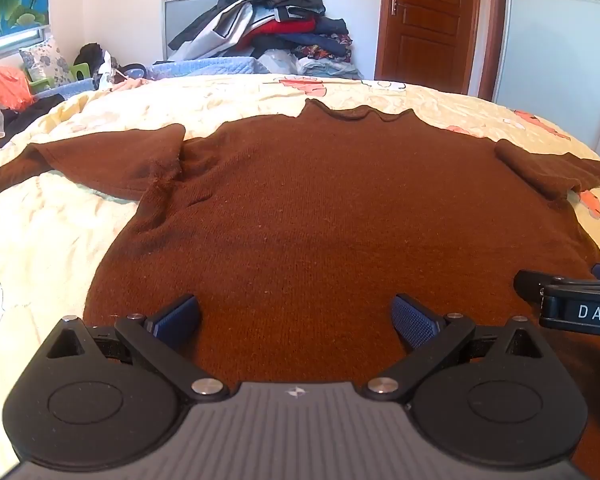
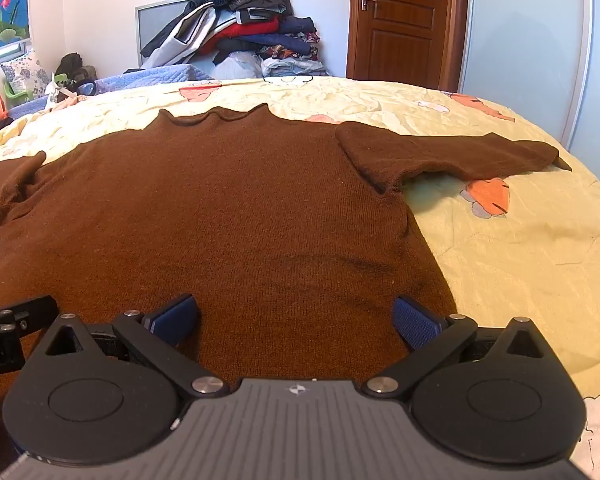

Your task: Fold small clothes

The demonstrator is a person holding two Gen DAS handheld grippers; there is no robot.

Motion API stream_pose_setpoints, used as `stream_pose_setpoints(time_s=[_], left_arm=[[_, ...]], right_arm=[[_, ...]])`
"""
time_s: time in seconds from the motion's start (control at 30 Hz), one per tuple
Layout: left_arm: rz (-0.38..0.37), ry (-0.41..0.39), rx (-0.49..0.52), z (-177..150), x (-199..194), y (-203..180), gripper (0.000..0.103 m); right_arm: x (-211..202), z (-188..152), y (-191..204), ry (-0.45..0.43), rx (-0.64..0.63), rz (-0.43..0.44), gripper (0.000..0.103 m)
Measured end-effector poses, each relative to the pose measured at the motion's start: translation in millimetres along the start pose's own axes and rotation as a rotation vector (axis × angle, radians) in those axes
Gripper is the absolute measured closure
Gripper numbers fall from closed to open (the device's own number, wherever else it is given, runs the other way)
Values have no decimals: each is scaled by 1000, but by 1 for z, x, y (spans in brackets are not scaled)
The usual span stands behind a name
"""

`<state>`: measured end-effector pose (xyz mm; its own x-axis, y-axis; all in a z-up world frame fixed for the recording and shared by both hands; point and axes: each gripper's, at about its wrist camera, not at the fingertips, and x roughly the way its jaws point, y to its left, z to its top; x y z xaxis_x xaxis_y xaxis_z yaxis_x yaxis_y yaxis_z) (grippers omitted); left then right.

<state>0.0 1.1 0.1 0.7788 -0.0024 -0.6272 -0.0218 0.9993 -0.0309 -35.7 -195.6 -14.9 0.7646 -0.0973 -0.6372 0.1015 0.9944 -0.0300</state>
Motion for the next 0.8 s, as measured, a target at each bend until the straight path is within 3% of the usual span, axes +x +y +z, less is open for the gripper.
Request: stream_pose_setpoints(time_s=[0.8], left_arm=[[30, -3, 15, -2, -2, -5, 0]], right_arm=[[-1, 0, 4, -5, 4, -3, 0]])
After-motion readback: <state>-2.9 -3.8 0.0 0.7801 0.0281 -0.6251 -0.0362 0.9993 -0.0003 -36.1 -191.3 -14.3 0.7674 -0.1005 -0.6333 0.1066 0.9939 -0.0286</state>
